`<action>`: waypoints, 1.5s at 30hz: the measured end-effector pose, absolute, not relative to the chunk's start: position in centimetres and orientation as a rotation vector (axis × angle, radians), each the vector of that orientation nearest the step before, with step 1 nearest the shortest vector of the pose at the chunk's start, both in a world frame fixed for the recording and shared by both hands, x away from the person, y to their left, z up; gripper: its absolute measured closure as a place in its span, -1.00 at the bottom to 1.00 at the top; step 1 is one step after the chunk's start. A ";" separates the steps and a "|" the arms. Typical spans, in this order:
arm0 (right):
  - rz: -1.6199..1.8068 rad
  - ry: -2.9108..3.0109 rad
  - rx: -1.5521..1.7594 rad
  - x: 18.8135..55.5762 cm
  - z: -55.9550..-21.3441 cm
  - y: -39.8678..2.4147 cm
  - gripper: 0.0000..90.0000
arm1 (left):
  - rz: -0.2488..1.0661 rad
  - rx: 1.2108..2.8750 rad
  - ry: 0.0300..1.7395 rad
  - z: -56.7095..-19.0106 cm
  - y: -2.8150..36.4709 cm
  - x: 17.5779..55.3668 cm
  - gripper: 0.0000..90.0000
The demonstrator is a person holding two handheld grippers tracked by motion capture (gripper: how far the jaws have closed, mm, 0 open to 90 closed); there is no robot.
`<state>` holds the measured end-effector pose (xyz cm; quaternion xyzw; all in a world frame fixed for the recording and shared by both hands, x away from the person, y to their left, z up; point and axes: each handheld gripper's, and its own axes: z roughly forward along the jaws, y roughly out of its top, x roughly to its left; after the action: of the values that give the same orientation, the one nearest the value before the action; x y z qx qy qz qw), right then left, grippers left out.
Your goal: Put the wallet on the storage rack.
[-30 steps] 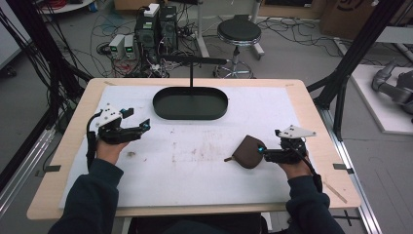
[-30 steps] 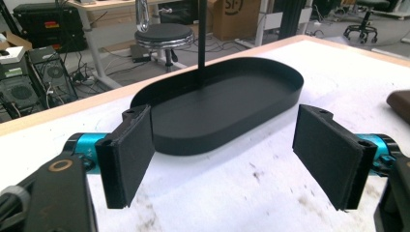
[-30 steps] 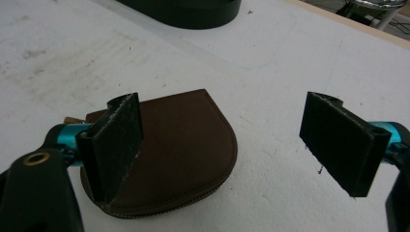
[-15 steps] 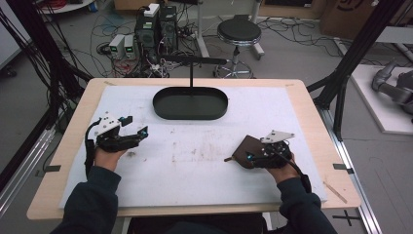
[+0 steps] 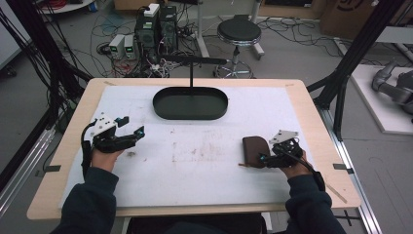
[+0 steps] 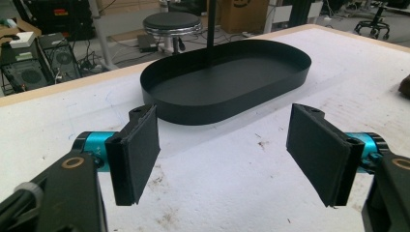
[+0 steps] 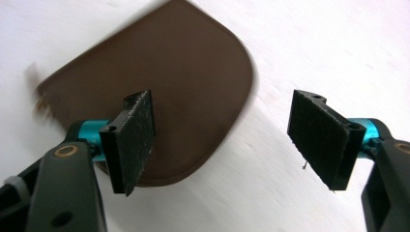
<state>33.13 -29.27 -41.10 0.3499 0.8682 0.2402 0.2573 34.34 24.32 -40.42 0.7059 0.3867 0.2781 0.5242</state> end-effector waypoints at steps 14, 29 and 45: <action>0.785 2.263 0.935 33.6 -42.1 -25.8 -0.58 | 0.663 1.671 0.901 -40.6 24.4 34.3 -0.39; 0.446 2.329 0.825 33.5 -42.8 -22.7 -0.02 | 0.665 1.645 0.926 -40.7 25.2 34.1 -0.39; 0.989 2.362 0.890 32.9 -38.9 -25.9 0.66 | 0.659 1.626 0.942 -40.6 25.7 34.1 -0.37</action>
<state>32.87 -25.93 -38.86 0.3209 0.8511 0.3563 0.2138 34.12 25.74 -40.65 0.6850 0.3970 0.2777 0.5440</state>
